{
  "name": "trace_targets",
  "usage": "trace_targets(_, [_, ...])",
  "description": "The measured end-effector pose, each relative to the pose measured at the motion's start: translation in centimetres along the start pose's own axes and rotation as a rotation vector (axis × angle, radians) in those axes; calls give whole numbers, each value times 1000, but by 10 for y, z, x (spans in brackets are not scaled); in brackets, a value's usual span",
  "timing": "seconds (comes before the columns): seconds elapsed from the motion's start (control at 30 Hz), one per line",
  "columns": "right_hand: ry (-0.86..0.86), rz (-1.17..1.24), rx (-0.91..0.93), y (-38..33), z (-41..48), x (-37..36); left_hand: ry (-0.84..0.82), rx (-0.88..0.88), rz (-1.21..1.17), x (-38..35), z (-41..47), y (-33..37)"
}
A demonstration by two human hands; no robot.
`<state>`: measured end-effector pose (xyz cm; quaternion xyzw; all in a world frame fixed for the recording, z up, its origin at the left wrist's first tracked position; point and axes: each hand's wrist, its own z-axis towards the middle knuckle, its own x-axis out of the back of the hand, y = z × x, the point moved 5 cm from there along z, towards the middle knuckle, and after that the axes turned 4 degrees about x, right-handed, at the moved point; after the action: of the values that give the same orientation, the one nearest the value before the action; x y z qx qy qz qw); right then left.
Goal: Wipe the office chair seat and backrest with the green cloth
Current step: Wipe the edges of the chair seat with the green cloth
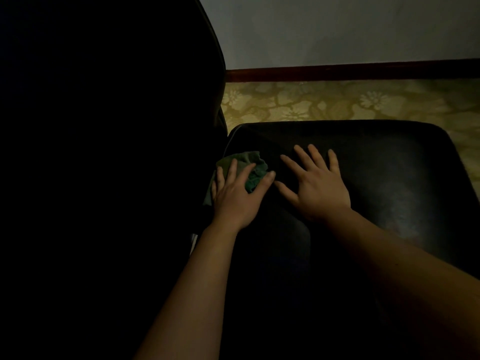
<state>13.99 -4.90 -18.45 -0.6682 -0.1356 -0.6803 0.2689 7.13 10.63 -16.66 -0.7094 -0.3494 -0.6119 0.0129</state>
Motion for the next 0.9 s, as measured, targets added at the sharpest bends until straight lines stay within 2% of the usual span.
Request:
trace_targets(0.43, [9,26,5,0,0,1,30,-17,38,-8,-33,-12])
trace_targets(0.9, [19,6,1,1,1,-1,18,2,21,0,11,9])
